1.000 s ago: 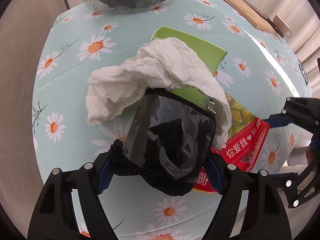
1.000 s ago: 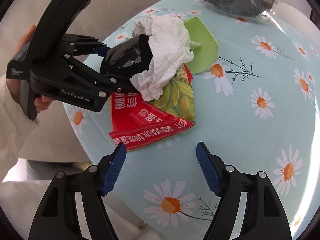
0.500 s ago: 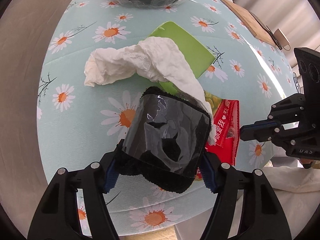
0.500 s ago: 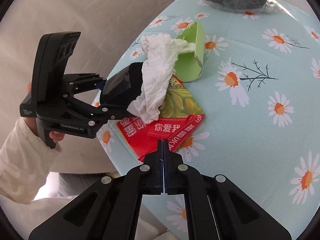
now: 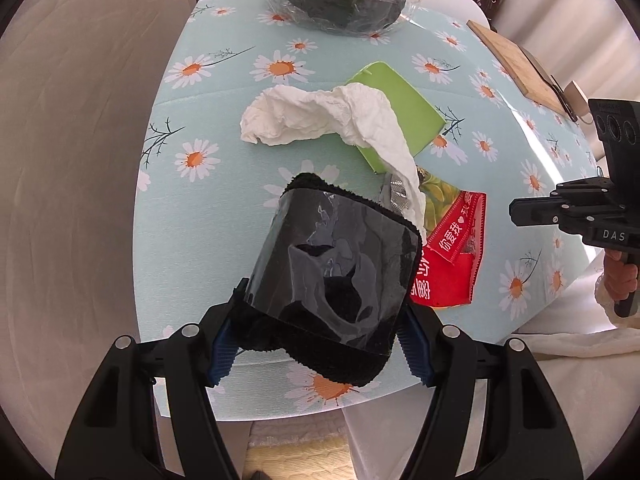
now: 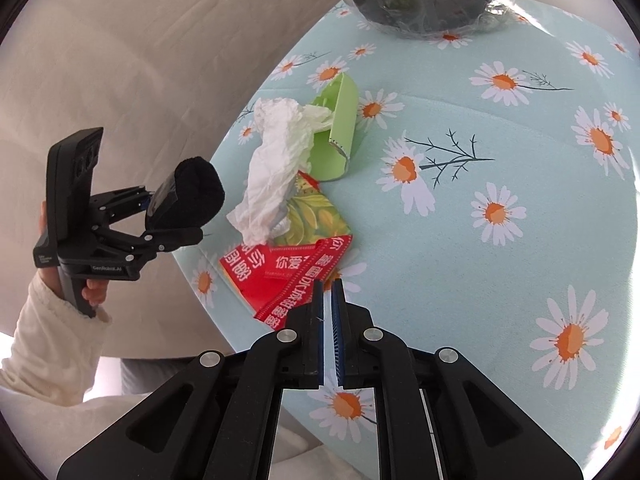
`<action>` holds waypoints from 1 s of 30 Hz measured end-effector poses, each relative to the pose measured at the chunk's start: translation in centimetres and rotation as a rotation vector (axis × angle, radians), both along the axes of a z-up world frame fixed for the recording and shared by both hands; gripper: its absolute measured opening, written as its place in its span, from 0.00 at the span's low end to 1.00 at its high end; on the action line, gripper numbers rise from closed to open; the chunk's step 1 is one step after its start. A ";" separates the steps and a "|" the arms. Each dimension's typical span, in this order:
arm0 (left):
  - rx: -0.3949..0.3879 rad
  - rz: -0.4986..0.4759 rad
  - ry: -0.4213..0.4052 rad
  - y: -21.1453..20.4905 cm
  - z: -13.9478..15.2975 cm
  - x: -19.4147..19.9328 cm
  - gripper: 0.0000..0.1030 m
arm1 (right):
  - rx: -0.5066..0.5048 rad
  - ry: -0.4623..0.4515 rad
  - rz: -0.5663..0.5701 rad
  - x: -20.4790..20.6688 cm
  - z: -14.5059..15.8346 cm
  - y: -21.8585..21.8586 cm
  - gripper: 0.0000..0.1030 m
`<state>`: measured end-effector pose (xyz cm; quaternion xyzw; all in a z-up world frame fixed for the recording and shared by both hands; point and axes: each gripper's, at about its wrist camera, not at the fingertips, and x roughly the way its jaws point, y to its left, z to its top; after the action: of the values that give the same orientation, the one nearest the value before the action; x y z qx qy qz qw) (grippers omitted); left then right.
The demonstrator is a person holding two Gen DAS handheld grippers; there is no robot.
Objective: Collect trash
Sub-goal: 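Grasp the red snack wrapper with the right tool while the left tool holds the pouch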
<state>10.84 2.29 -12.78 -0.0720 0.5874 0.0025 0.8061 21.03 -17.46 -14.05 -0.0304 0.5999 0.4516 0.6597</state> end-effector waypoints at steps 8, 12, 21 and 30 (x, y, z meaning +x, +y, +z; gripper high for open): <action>0.023 0.000 -0.013 0.3 1.1 -1.0 0.65 | -0.033 -0.028 0.014 -0.9 -0.2 2.1 0.54; 0.020 0.003 -0.015 1.1 1.3 -1.9 0.65 | -0.109 -0.083 -0.023 -0.8 -0.7 3.9 0.49; -0.004 -0.038 -0.041 1.7 2.1 -1.7 0.66 | -0.187 -0.110 -0.073 0.3 0.1 3.2 0.03; -0.001 -0.163 -0.067 -0.7 3.8 1.2 0.66 | -0.161 -0.176 -0.228 2.0 5.2 -2.3 0.03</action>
<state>12.06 1.63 -8.96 -0.0244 0.5638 -0.0658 0.8229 23.02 -19.79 -8.88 -0.0541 0.5737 0.3199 0.7521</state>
